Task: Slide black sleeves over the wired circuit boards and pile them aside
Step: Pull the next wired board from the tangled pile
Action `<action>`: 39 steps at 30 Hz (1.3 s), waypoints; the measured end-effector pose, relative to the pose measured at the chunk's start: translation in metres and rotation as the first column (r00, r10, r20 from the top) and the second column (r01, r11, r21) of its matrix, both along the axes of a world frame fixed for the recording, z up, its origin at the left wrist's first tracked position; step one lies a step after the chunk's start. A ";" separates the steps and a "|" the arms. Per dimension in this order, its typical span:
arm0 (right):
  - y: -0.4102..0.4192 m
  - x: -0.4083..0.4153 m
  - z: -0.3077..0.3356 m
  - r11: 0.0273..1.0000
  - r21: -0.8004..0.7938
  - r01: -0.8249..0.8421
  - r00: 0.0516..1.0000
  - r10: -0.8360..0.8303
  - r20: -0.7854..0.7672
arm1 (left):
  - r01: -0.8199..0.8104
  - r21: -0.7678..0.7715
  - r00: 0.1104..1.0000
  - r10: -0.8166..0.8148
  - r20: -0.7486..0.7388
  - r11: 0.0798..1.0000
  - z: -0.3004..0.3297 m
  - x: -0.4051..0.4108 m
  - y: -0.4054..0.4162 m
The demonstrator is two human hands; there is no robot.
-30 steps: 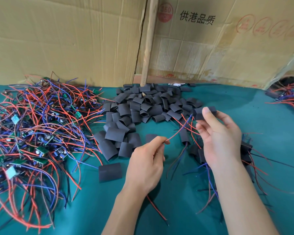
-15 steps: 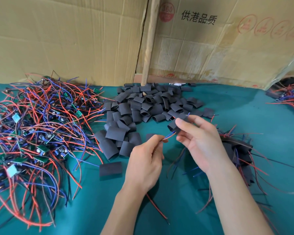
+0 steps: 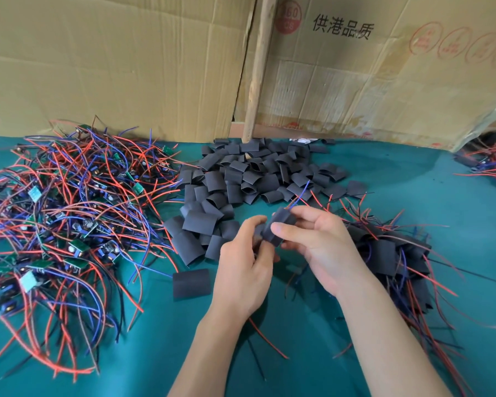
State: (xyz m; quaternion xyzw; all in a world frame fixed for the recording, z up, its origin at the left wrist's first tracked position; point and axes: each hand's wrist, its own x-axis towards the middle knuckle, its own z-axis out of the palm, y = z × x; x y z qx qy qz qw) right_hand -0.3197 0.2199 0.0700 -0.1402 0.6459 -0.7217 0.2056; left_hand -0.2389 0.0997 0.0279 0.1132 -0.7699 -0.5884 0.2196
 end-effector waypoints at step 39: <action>0.048 -0.015 0.043 0.958 0.039 0.284 0.958 -0.281 -0.058 | 0.105 0.478 0.994 -0.099 -0.040 0.872 0.011 -0.002 -0.004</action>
